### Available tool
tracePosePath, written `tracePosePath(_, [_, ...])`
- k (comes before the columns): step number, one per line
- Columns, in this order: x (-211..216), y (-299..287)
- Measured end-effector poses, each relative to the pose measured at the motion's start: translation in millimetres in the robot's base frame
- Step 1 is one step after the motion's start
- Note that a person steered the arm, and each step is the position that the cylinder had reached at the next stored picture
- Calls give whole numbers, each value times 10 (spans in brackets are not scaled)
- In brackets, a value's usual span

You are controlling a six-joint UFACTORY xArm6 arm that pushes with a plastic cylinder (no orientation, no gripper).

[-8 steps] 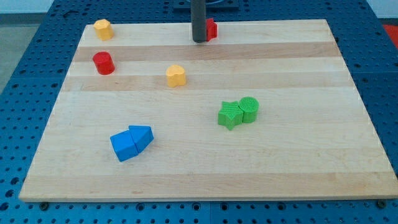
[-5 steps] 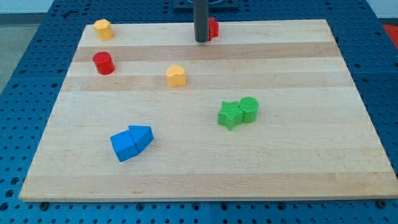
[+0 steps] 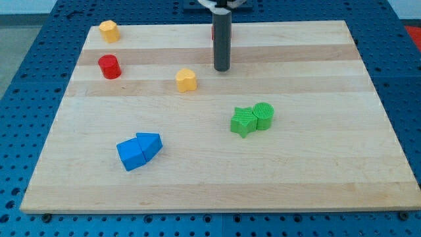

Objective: Push the yellow heart to the top right

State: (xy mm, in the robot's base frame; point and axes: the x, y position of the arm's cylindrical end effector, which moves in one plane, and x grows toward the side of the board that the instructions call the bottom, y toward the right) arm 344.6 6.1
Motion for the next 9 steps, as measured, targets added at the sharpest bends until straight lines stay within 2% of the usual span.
tracePosePath(2, [67, 101])
tracePosePath(3, [413, 318])
tracePosePath(4, [443, 240])
tracePosePath(8, [599, -721])
tracePosePath(9, [595, -782])
